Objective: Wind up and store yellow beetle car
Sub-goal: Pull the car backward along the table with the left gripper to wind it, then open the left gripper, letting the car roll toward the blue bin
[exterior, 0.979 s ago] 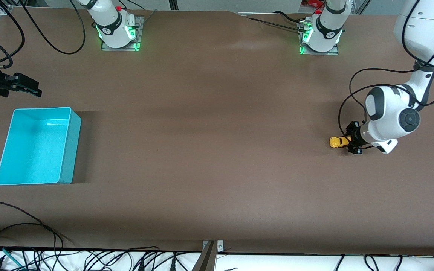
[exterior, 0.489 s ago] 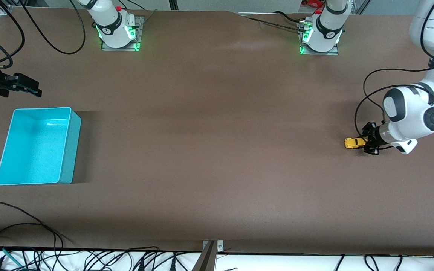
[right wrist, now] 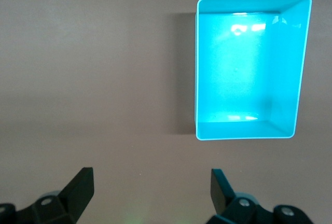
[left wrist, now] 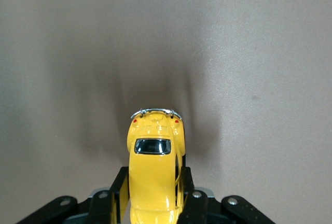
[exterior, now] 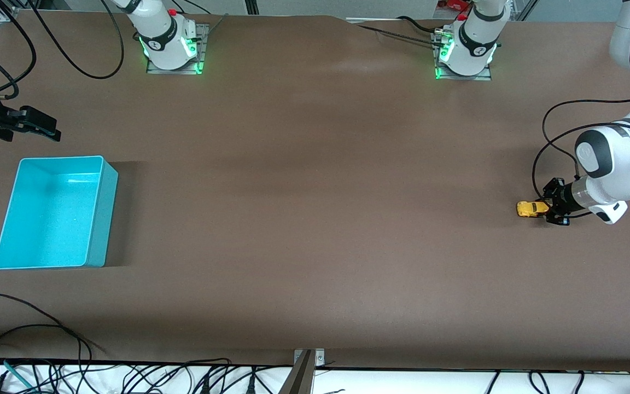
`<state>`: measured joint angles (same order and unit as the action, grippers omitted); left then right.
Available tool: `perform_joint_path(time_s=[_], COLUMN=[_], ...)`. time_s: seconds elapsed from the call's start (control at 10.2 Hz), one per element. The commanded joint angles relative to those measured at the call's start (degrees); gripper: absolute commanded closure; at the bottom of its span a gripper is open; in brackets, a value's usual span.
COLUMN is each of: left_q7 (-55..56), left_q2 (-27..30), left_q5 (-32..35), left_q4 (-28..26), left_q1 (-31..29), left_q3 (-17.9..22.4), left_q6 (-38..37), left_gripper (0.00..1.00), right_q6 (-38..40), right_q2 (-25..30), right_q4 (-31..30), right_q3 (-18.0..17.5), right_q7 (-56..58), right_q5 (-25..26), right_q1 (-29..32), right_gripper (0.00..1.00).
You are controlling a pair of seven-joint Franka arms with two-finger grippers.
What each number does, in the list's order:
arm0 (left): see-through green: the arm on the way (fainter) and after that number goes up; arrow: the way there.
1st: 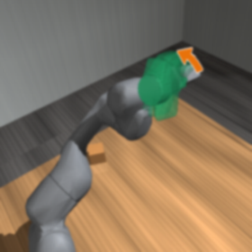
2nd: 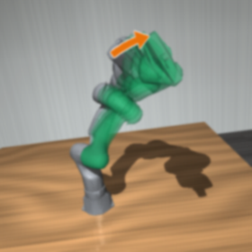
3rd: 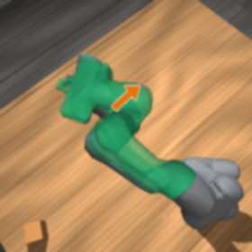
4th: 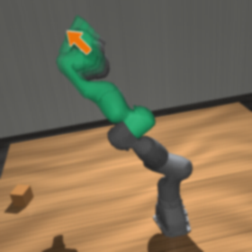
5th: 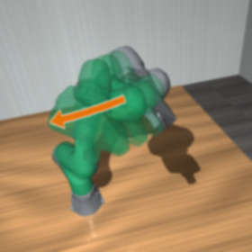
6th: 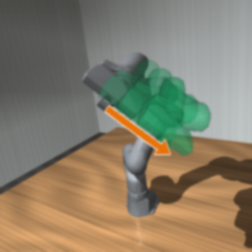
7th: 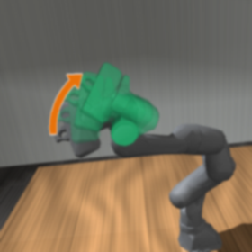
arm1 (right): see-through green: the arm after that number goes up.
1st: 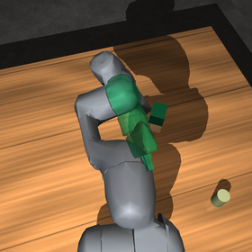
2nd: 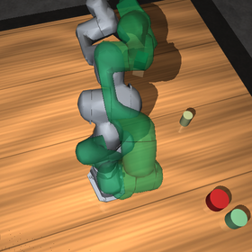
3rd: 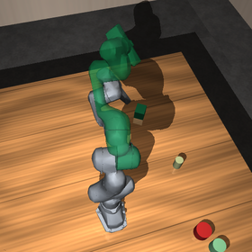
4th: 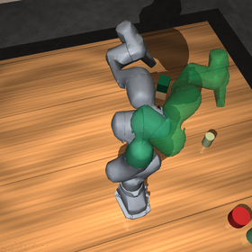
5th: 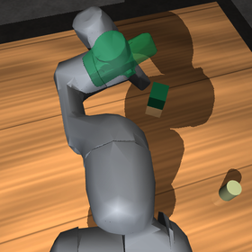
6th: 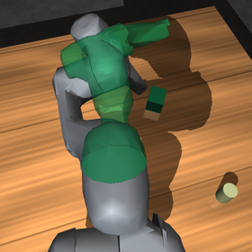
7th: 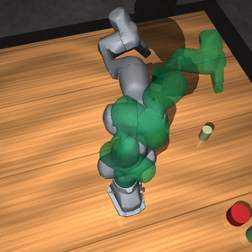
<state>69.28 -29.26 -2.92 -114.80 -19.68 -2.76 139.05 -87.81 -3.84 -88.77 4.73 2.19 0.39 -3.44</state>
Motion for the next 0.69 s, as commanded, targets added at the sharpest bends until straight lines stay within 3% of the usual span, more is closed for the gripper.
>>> perform_joint_path(time_s=[0.0, 0.1, 0.2, 0.29, 0.39, 0.59], left_q7=[-1.35, -0.82, 0.14, 1.98, 3.21, 3.31], left_q2=[-5.46, -5.46, -5.37, -5.11, -5.19, -5.10], left_q5=[1.51, 1.51, 1.86, 6.12, 7.91, 8.10], left_q4=[4.56, 6.49, 7.82, 10.62, 13.95, 14.77], left_q1=[-0.01, 0.08, 0.34, 0.34, 0.00, 0.08], left_q3=[0.47, 0.56, 1.00, 1.09, 1.00, 1.09], left_q6=[-0.69, -3.85, -6.66, -9.91, -14.03, -16.09], left_gripper=[0.85, 0.57, 0.08, 0.00, 0.00, 0.00], right_q6=[1.06, 1.06, 1.15, 1.15, 1.15, 1.15], right_q2=[-0.38, -0.38, -0.38, -0.38, -0.38, -0.38], right_q4=[1.32, 1.32, 1.32, 1.32, 1.32, 1.32], right_q3=[0.10, 0.01, 0.10, 0.01, 0.10, 0.01], right_q7=[-0.34, -0.34, -0.34, -0.34, -0.34, -0.34], right_q5=[-1.00, -0.92, -0.92, -0.92, -0.92, -0.92], right_q1=[-0.08, -0.08, -0.08, -0.08, -0.08, -0.08], right_gripper=[0.00, 0.00, 0.00, 0.00, 0.00, 0.00])
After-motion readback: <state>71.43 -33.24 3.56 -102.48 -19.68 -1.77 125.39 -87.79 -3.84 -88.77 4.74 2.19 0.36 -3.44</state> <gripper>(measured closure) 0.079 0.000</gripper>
